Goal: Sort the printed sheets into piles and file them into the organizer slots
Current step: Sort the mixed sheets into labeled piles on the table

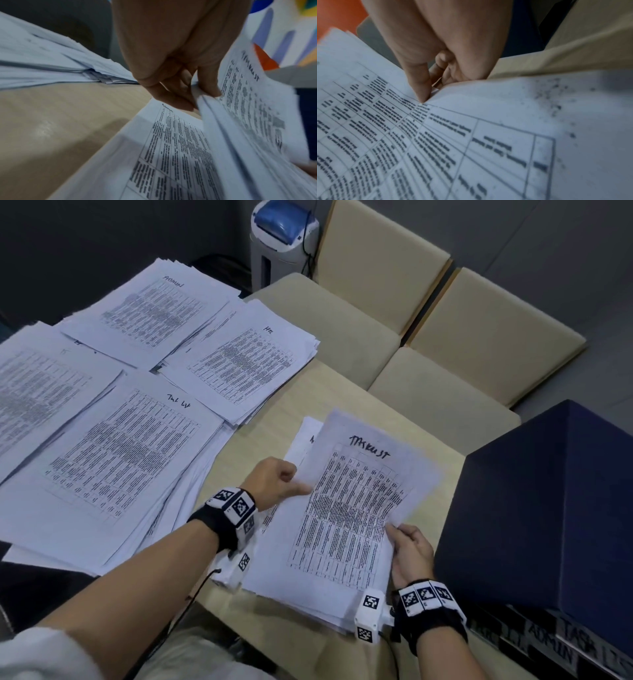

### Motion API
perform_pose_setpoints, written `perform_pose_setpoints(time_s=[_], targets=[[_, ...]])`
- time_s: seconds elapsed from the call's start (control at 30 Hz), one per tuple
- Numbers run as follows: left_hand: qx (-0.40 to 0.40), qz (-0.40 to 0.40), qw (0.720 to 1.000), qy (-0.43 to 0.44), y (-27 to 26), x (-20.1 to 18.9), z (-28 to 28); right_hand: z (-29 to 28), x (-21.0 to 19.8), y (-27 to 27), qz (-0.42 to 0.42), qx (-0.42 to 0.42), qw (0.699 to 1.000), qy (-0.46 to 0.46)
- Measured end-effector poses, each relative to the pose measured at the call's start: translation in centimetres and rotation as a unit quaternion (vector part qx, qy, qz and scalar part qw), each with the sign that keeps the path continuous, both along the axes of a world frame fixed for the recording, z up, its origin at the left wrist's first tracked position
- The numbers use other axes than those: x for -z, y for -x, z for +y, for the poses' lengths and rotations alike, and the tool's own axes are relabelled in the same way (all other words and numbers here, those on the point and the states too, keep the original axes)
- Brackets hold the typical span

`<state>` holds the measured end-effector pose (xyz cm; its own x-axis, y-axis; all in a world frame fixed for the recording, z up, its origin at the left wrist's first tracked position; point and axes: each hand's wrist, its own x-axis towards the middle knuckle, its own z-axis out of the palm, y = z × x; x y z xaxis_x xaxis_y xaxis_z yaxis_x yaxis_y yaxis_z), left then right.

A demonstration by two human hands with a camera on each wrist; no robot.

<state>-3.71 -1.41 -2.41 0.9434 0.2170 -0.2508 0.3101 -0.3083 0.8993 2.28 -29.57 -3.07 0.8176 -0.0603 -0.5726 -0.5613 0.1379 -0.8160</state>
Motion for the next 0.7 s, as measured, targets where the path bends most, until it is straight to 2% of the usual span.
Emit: perform_pose_setpoints(time_s=[0.07,0.23,0.33,0.43,0.5,0.6,0.7], targets=[[-0.04,-0.007,0.999,-0.003,0.0,0.2,0.2,0.0,0.0,0.0,-0.01,0.002,1.0,-0.001],[-0.084,0.021,0.996,0.012,0.1,0.5,-0.2,-0.2,0.5,0.3,-0.023,0.014,1.0,0.006],[-0.146,0.056,0.978,0.138,0.1,0.9,-0.4,-0.8,0.6,0.5,-0.02,0.031,0.999,0.005],[-0.123,0.056,0.971,0.196,0.1,0.8,-0.7,-1.5,0.6,0.4,-0.018,0.04,0.999,-0.022],[-0.097,0.051,0.98,0.165,0.1,0.5,-0.9,-1.5,0.6,0.4,-0.025,0.02,0.998,-0.047],[-0.037,0.023,0.997,0.057,0.0,0.4,-1.2,-1.7,0.6,-0.2,-0.029,0.024,0.997,-0.062],[-0.07,0.042,0.994,0.07,-0.5,0.6,-1.3,-2.1,0.6,-0.5,-0.044,-0.003,0.994,-0.095]])
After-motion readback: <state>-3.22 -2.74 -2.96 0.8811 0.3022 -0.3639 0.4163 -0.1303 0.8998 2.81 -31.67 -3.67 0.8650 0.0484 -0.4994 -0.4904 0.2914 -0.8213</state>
